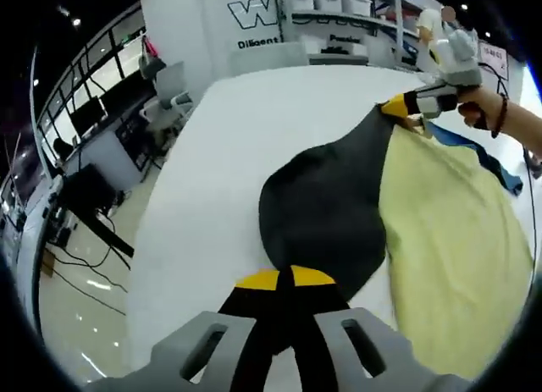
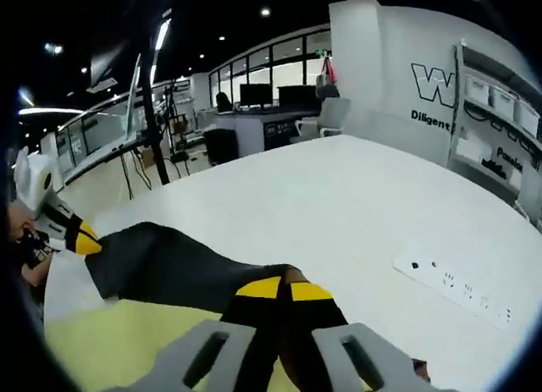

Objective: Fold the garment on the visible template until the final outline fits inside the template.

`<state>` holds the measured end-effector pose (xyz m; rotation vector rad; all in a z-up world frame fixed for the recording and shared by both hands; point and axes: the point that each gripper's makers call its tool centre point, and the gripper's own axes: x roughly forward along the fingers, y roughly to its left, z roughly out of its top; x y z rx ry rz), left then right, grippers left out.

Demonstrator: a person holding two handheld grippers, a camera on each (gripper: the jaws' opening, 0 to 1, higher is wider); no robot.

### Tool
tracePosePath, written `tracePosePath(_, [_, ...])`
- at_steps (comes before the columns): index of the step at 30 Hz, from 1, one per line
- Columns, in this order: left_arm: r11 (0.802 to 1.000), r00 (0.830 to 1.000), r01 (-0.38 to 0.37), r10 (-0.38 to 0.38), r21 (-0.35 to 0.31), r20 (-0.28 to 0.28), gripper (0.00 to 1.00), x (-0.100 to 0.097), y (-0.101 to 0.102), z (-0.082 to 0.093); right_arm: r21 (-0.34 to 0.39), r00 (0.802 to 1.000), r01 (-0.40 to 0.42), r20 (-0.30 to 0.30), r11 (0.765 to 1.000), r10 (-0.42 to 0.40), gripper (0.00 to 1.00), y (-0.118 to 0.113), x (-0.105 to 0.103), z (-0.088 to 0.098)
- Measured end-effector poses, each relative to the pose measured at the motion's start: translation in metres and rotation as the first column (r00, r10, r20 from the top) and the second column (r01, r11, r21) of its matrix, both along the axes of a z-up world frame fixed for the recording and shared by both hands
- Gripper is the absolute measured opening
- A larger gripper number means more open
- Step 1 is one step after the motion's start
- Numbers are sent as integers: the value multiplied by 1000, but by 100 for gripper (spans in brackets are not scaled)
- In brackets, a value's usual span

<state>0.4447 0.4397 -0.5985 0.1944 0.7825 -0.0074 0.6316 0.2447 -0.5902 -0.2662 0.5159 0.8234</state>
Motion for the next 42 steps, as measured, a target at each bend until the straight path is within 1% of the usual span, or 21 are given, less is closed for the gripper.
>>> tracePosePath(2, [1000, 1000, -14, 14, 16, 12, 6, 1, 5, 3, -17, 1000, -5, 1, 1000, 5, 0, 2, 1, -3])
tracePosePath(3, [999, 1000, -19, 19, 40, 10, 6, 1, 10, 2, -37, 1000, 1, -10, 999, -1, 0, 3, 1, -8])
tracePosePath(5, [995, 998, -61, 62, 82, -17, 6, -3, 23, -3, -70, 1000, 4, -27, 998, -6, 0, 3, 2, -17])
tracePosePath(6, [994, 997, -65, 68, 83, -37, 6, -4, 27, -8, -72, 999, 12, -39, 997, -15, 0, 4, 4, -21])
tracePosePath(9, [994, 996, -81, 84, 76, -38, 6, -4, 35, -12, -66, 997, 29, -70, 997, -34, 0, 4, 6, -29])
tracePosePath(11, [990, 994, -89, 95, 113, -52, 6, -5, 43, -14, -66, 995, 52, -81, 996, -58, 0, 2, 10, -33])
tracePosePath(12, [989, 994, -87, 95, 123, -57, 6, -5, 45, -15, -56, 994, 62, -89, 997, -66, 0, 3, 11, -34])
tracePosePath(13, [983, 993, -99, 108, 155, -50, 6, -6, 51, -14, -47, 992, 71, -97, 996, -75, 0, 3, 12, -34])
tracePosePath(16, [979, 992, -109, 118, 174, -45, 6, -5, 57, -13, -23, 992, 82, -91, 996, -83, 0, 8, 16, -32])
tracePosePath(18, [969, 990, -123, 134, 212, -39, 6, -3, 67, -12, -5, 991, 95, -92, 995, -95, 0, 11, 17, -30])
tracePosePath(24, [959, 986, -156, 166, 236, -25, 6, -1, 82, -11, 21, 993, 92, -76, 996, -91, 0, 24, 19, -23])
tracePosePath(30, [930, 979, -188, 204, 315, -18, 6, -6, 97, -8, 26, 993, 90, -79, 996, -88, 0, 29, 19, -22])
tracePosePath(32, [931, 978, -188, 206, 314, -22, 6, -7, 98, -8, 25, 992, 93, -82, 995, -91, 0, 28, 17, -22])
tracePosePath(33, [938, 978, -194, 208, 286, -16, 7, -6, 96, -9, 25, 992, 93, -83, 995, -91, 0, 28, 17, -22])
tracePosePath(35, [942, 977, -202, 213, 267, -11, 11, -6, 94, -10, 24, 992, 93, -84, 995, -91, 12, 28, 16, -22])
tracePosePath(36, [955, 982, -182, 190, 233, -12, 17, -6, 84, -9, 69, 994, 83, -80, 994, -78, 21, 27, 8, -11])
tracePosePath(37, [967, 986, -162, 167, 198, -11, 26, -6, 74, -8, 86, 993, 89, -87, 992, -82, 26, 26, 7, -8])
tracePosePath(39, [980, 990, -141, 140, 142, 15, 36, -3, 58, -4, 97, 994, 83, -73, 992, -76, 32, 21, 0, 2])
tracePosePath(40, [981, 991, -136, 135, 137, 18, 39, -2, 56, -3, 94, 995, 80, -65, 992, -74, 34, 20, -1, 4])
tracePosePath(41, [987, 993, -119, 117, 106, 27, 40, -1, 46, 1, 82, 997, 71, -39, 994, -68, 38, 16, -5, 9])
tracePosePath(42, [991, 994, -109, 107, 82, 31, 41, 0, 40, 2, 82, 997, 70, -38, 994, -67, 43, 14, -8, 11])
